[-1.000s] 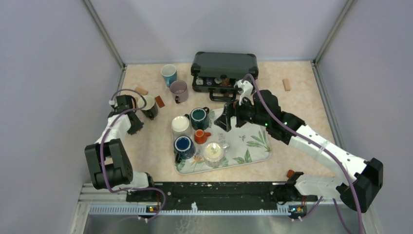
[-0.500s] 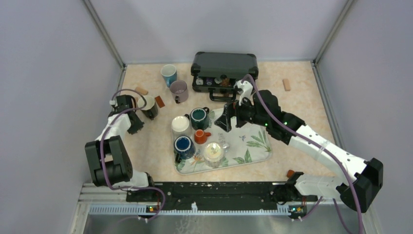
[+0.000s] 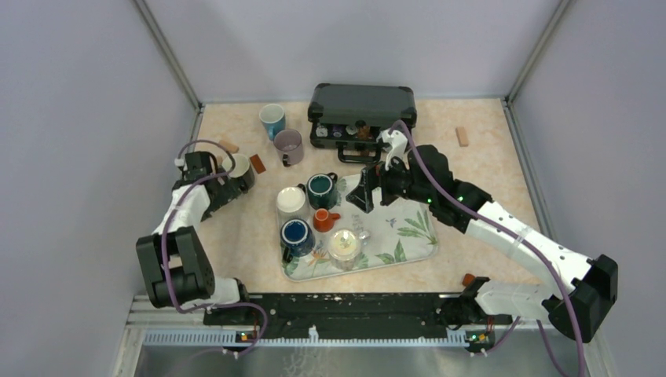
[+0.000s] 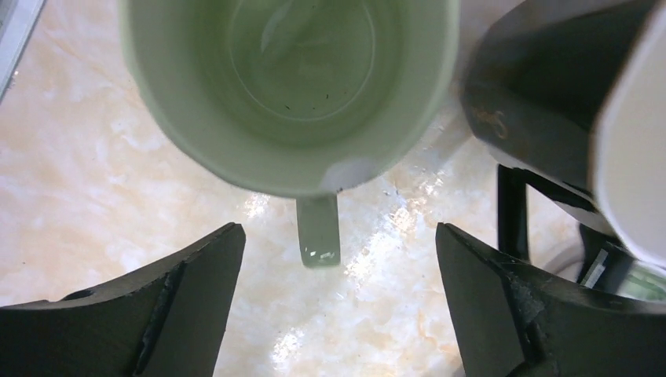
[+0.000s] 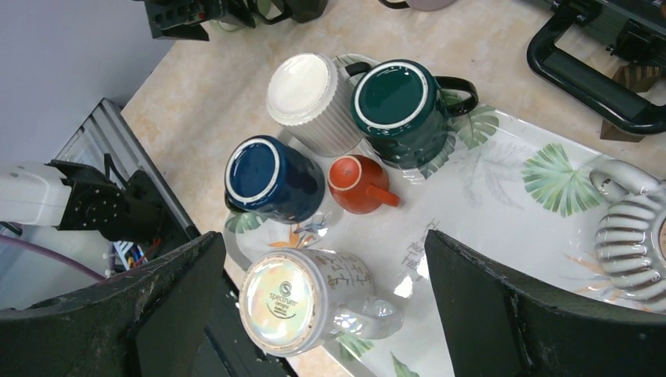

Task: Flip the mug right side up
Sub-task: Place the cup at the corner of the board.

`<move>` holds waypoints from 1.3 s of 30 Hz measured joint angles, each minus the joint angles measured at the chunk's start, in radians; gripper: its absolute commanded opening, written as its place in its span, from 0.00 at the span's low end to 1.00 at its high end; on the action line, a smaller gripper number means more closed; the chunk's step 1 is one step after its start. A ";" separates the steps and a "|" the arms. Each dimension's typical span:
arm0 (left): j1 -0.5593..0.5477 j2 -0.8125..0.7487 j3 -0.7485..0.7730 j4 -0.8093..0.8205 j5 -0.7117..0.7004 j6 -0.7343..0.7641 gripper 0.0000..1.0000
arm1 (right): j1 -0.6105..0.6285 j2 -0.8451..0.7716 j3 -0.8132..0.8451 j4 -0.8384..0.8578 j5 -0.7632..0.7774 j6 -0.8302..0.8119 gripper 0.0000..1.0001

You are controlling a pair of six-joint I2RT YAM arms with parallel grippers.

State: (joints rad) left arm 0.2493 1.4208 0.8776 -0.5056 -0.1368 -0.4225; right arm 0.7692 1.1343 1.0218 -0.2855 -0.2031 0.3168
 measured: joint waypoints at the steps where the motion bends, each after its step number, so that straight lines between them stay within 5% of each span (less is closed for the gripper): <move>1: 0.000 -0.015 0.000 -0.002 0.002 -0.001 0.99 | 0.000 0.000 0.000 0.000 0.000 -0.001 0.99; 28: -0.004 -0.600 -0.057 -0.063 0.258 0.054 0.99 | -0.030 0.133 0.000 -0.005 -0.053 -0.008 0.99; 39: -0.161 -0.617 0.002 -0.056 0.393 0.051 0.99 | -0.007 0.215 0.014 -0.046 -0.003 -0.031 0.99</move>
State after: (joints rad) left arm 0.0879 0.8040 0.8795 -0.5617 0.2565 -0.3717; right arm 0.7624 1.3495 1.0359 -0.3313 -0.2058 0.2859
